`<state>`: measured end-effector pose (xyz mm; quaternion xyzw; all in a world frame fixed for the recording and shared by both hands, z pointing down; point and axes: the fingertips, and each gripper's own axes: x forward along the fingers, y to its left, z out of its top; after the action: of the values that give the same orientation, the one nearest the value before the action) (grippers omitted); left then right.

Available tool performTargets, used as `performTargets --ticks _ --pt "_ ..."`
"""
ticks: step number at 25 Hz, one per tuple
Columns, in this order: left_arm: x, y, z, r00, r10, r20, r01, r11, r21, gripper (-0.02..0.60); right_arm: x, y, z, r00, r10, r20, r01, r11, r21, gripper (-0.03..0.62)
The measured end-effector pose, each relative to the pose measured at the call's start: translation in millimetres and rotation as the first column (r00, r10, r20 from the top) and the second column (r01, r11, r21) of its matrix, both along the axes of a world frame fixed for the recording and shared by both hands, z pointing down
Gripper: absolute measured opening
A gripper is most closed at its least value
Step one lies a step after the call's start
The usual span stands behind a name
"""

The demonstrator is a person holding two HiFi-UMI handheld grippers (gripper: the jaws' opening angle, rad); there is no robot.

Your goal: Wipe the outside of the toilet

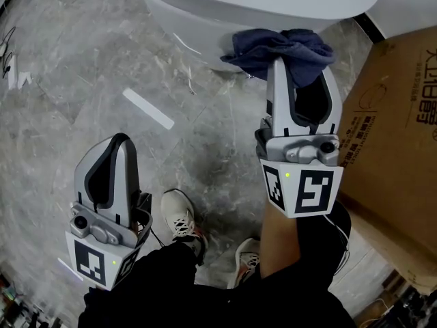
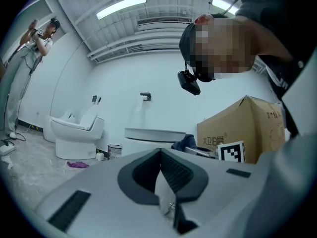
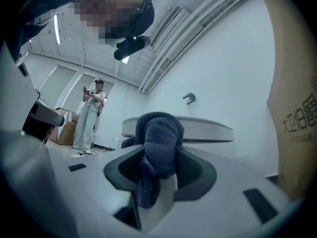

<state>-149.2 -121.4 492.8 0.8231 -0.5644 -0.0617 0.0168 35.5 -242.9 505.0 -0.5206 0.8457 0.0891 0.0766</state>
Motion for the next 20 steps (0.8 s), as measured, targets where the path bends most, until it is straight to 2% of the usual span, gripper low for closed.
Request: performTargets --ticks 13,20 --pt "-4.0 0.6 9.2 1.000 -0.005 -0.006 0.005 1.000 -0.026 0.011 0.6 0.8 31.0 1.000 0.022 -0.020 -0.023 0.999 -0.024 0.158" --pt "-0.1 0.4 6.8 1.000 0.019 -0.006 -0.019 1.000 -0.014 0.011 0.1 0.8 50.0 0.998 0.026 -0.051 -0.029 0.998 -0.053 0.156"
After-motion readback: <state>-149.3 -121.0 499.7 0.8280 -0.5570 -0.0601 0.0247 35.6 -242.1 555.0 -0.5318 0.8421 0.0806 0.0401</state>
